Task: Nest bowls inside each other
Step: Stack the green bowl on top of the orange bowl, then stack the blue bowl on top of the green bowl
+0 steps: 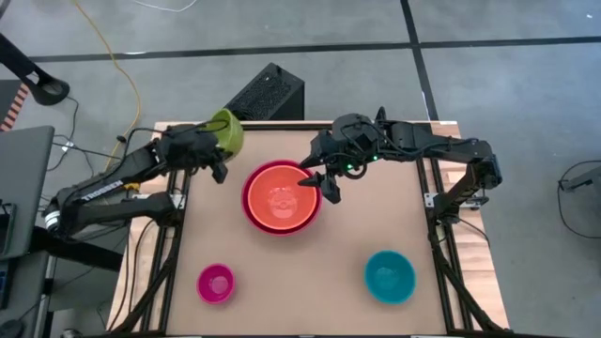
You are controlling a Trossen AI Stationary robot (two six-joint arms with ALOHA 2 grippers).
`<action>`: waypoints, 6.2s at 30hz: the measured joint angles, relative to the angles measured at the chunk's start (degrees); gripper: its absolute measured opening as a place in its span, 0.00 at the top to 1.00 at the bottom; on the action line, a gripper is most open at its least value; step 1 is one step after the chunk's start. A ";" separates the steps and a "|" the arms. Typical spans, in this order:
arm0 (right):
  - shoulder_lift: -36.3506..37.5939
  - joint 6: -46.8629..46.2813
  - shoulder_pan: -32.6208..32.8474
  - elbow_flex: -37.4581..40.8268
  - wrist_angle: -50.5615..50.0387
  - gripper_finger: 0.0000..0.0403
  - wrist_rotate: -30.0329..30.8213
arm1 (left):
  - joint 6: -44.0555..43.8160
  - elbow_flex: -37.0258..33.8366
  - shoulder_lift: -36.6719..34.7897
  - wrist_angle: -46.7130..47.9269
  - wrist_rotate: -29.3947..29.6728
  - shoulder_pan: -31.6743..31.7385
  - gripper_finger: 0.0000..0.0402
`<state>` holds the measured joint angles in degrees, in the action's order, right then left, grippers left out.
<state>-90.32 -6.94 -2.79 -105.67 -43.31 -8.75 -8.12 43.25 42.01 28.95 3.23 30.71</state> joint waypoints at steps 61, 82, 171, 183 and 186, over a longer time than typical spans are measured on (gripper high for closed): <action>9.64 2.36 -0.34 0.07 0.83 0.42 -0.09 | 9.48 29.41 48.25 11.69 0.82 -34.92 1.00; 13.98 1.58 3.67 0.02 -0.79 0.42 1.44 | 5.22 29.41 49.73 7.06 -2.94 -35.23 0.89; 21.54 -22.36 22.19 15.10 -36.89 0.42 8.48 | 0.31 29.43 20.40 22.04 16.75 -24.56 0.45; 18.44 -28.59 31.83 30.49 -27.97 0.42 4.78 | 0.55 29.43 20.31 22.16 16.95 -24.56 0.45; 18.43 -31.45 33.84 37.21 -21.57 0.42 2.53 | 0.55 29.43 20.31 22.16 16.95 -24.56 0.45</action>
<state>-71.90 -38.39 31.05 -68.45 -64.89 -6.22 -7.57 72.69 62.33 51.11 20.18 6.15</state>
